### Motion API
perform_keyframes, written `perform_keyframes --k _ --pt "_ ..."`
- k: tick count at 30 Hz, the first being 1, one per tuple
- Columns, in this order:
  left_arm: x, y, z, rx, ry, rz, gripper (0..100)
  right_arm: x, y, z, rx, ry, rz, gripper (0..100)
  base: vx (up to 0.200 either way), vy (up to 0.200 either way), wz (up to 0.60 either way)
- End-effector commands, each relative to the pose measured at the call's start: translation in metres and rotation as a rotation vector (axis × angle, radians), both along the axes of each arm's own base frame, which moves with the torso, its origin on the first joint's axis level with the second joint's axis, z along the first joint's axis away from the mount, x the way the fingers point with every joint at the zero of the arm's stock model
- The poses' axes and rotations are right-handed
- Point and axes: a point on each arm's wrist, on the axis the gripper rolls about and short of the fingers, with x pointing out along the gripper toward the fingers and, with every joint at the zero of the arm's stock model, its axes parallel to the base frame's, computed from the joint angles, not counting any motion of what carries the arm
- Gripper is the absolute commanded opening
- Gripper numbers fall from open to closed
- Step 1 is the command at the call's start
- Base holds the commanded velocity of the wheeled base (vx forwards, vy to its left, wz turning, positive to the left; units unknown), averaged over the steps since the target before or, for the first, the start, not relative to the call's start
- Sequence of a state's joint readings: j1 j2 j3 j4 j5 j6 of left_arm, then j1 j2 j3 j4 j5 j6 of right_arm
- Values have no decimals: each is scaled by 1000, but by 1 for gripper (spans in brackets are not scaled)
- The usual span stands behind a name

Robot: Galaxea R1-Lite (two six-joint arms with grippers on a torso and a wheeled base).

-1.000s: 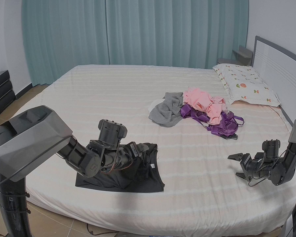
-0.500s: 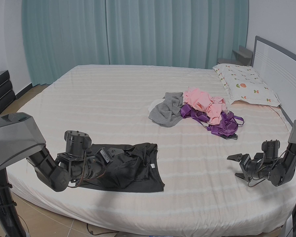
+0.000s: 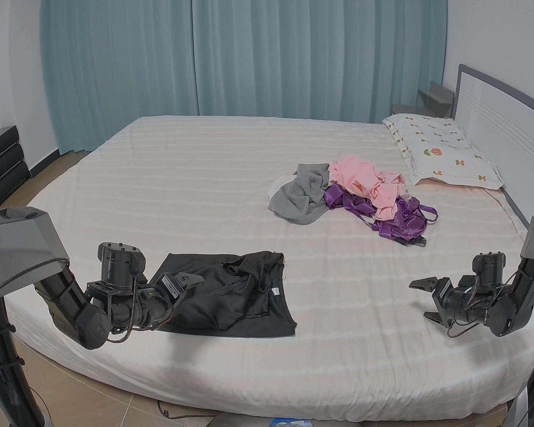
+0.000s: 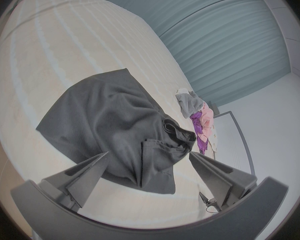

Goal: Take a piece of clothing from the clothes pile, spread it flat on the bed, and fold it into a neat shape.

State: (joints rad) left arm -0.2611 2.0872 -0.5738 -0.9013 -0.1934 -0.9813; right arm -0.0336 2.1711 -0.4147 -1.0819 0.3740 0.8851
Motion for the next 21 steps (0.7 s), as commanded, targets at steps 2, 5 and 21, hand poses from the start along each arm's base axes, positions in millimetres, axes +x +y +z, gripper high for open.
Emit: perform_keyframes --k 2,5,21 --pt "1 1 1 -11 -1 11 100 0 0 1 0 -3 2 100 0 0 0" --pt "4 1 2 -27 -4 22 100 0 2 1 0 -3 8 100 0 0 0" --pt "14 15 8 -86 -15 105 100 -7 25 26 -4 -80 83 100 0 138 0"
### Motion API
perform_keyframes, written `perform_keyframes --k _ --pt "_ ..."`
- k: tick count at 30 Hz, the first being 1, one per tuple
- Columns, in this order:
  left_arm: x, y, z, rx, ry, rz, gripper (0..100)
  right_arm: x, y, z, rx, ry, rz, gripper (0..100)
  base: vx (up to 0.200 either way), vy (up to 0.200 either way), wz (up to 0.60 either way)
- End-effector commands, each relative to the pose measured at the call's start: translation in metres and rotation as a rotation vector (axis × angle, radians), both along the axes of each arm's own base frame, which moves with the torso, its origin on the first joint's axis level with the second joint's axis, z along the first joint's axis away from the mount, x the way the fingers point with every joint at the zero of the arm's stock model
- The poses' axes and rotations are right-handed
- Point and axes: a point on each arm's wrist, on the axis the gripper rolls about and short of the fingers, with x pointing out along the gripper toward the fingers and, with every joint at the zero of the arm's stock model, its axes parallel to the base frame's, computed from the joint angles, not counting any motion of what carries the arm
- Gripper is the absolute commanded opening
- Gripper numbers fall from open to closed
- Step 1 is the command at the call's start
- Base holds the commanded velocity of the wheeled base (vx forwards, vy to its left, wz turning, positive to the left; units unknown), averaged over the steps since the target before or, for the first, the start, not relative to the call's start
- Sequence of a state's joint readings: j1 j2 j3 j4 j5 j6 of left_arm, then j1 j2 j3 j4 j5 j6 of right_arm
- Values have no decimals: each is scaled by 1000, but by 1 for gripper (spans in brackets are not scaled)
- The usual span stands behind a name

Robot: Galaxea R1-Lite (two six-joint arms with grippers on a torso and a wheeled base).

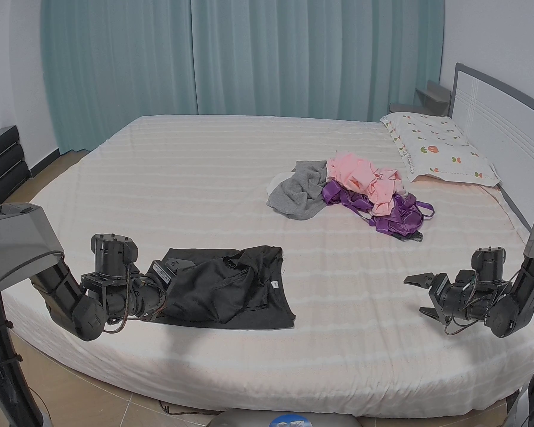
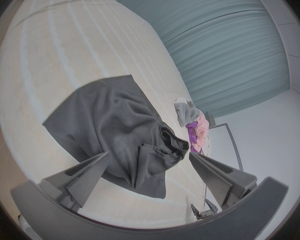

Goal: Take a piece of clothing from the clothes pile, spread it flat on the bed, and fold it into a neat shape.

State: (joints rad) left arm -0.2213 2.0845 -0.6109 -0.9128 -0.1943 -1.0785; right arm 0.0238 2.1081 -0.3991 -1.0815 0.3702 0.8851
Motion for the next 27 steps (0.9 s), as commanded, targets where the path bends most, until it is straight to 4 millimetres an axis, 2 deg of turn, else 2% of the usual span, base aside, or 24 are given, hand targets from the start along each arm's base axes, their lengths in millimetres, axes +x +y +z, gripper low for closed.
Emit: perform_keyframes --k 1,9,16,25,27 --pt "3 6 0 -3 -5 19 100 -2 11 10 -2 -34 35 100 0 200 0" --pt "6 12 0 -15 -8 26 100 0 41 12 -16 -48 116 100 0 200 0" --pt "4 13 -1 -16 1 19 100 -1 81 24 -113 -65 143 100 0 200 0" --pt "3 13 -3 -16 9 20 100 2 110 31 -223 -61 203 100 0 200 0" --pt "3 12 -5 -14 13 17 100 0 116 31 -251 -63 223 100 0 0 0"
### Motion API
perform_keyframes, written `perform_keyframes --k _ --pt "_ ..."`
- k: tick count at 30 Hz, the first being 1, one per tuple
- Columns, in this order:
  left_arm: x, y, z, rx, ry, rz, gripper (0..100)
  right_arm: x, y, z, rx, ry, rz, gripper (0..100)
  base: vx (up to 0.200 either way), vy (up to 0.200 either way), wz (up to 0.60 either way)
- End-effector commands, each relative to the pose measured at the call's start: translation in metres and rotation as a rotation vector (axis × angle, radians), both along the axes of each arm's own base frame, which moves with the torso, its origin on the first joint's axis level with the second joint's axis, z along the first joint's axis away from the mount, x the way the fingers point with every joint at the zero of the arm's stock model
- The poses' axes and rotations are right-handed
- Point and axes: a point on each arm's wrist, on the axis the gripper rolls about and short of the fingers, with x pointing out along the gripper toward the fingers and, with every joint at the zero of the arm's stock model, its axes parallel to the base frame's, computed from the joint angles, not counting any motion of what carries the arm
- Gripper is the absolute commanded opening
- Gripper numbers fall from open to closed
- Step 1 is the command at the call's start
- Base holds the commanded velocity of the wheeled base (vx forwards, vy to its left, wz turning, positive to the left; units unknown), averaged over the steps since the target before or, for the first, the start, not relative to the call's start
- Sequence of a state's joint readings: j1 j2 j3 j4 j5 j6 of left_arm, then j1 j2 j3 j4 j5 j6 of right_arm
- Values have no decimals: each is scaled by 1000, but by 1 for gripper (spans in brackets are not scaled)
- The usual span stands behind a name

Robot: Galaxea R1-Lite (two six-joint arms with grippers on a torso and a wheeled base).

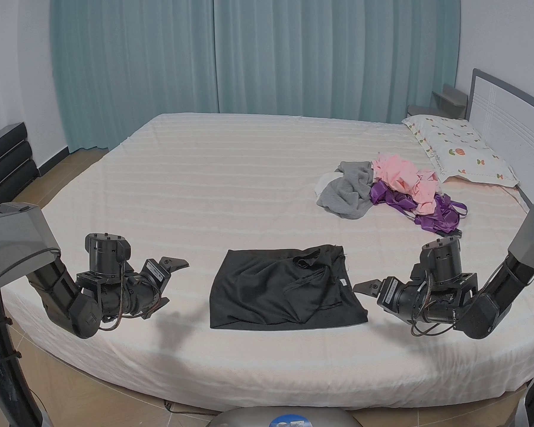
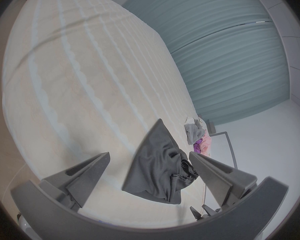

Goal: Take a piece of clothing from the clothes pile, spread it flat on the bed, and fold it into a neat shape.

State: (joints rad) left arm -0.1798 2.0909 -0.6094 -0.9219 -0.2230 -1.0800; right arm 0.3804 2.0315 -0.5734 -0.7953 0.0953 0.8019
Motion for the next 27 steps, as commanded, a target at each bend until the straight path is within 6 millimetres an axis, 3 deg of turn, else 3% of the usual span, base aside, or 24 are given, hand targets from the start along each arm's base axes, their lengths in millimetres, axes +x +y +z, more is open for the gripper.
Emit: perform_keyframes --k 1,9,14,16,27 --pt "0 0 -4 3 11 0 100 -1 17 5 -35 -31 51 100 0 0 0" --pt "-1 -2 -3 15 7 -1 100 13 27 -8 -161 -16 36 100 0 0 0" --pt "-2 -3 -6 18 16 -8 100 16 39 -14 -212 -2 61 100 200 0 0" --pt "-2 -3 -6 18 16 -8 100 16 47 -16 -227 7 71 100 200 0 0" --pt "-1 -3 -11 22 28 -4 100 7 96 -16 -311 13 148 100 0 0 0"
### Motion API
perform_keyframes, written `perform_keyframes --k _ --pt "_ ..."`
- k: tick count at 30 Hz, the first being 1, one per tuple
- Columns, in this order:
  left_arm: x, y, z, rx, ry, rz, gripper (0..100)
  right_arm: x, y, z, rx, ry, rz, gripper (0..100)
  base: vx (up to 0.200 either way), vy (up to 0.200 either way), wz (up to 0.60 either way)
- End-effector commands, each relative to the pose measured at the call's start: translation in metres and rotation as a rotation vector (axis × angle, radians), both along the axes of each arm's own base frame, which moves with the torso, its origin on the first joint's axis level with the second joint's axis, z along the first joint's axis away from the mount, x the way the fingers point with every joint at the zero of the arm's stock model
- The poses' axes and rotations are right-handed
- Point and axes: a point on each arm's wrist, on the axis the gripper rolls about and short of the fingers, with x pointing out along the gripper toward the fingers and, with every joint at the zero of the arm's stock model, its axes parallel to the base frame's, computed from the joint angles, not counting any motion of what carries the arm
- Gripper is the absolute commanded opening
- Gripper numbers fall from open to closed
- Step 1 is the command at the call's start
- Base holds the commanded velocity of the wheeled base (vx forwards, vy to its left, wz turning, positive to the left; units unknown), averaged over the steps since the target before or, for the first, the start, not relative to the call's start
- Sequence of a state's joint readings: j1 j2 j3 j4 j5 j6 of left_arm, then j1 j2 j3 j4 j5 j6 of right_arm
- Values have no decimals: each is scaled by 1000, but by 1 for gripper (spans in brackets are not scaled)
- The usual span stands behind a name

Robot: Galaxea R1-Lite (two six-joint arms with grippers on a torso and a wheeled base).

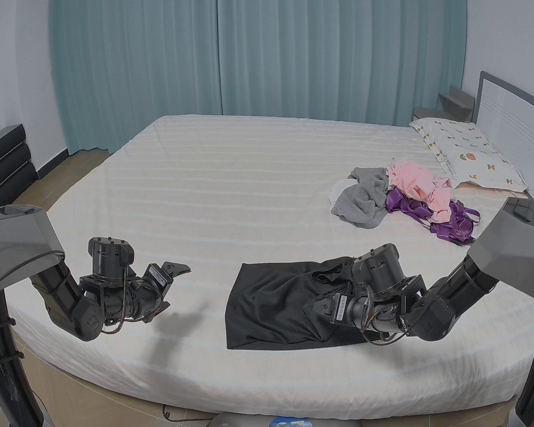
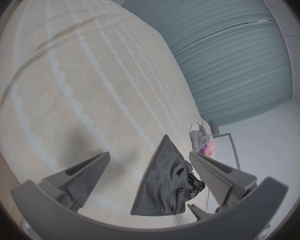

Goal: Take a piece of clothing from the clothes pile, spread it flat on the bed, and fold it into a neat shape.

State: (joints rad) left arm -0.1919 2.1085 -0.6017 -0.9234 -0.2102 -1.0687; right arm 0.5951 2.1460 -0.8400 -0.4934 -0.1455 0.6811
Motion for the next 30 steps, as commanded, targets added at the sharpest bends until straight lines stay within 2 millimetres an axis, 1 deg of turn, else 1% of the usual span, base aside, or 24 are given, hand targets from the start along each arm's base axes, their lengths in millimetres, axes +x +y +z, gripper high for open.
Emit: perform_keyframes --k 1,4,7,8,9,13,17,18,21,25,26,27,30 --pt "1 0 -4 2 10 3 100 -1 18 -4 -17 0 32 100 0 0 0" --pt "1 0 -4 3 12 3 100 1 27 -11 -42 18 42 100 0 0 0" --pt "1 0 -5 4 13 1 100 4 29 -14 -59 19 33 100 0 0 0" --pt "1 0 -6 4 18 3 100 5 30 -21 -95 21 37 100 0 0 0" --pt "1 0 -6 5 17 2 100 6 30 -24 -112 20 44 100 0 0 0" --pt "1 0 -8 6 22 1 100 10 25 -32 -204 -3 38 100 0 0 0" --pt "2 0 -8 8 21 5 100 16 12 -29 -263 -23 16 100 0 0 0" --pt "2 0 -8 8 21 5 100 16 12 -29 -263 -23 16 100 0 0 0" --pt "1 0 -9 9 24 6 100 18 -8 -22 -293 -8 -24 100 0 0 0" --pt "1 0 -9 9 24 6 100 13 -31 -11 -295 4 -63 100 0 0 0" --pt "1 0 -9 9 24 6 100 13 -31 -10 -295 2 -63 100 0 0 0" --pt "1 0 -9 9 24 6 100 8 -43 -7 -308 13 -72 100 0 0 0" --pt "1 0 -9 9 24 6 100 1 -64 -4 -327 32 -93 100 0 0 0"
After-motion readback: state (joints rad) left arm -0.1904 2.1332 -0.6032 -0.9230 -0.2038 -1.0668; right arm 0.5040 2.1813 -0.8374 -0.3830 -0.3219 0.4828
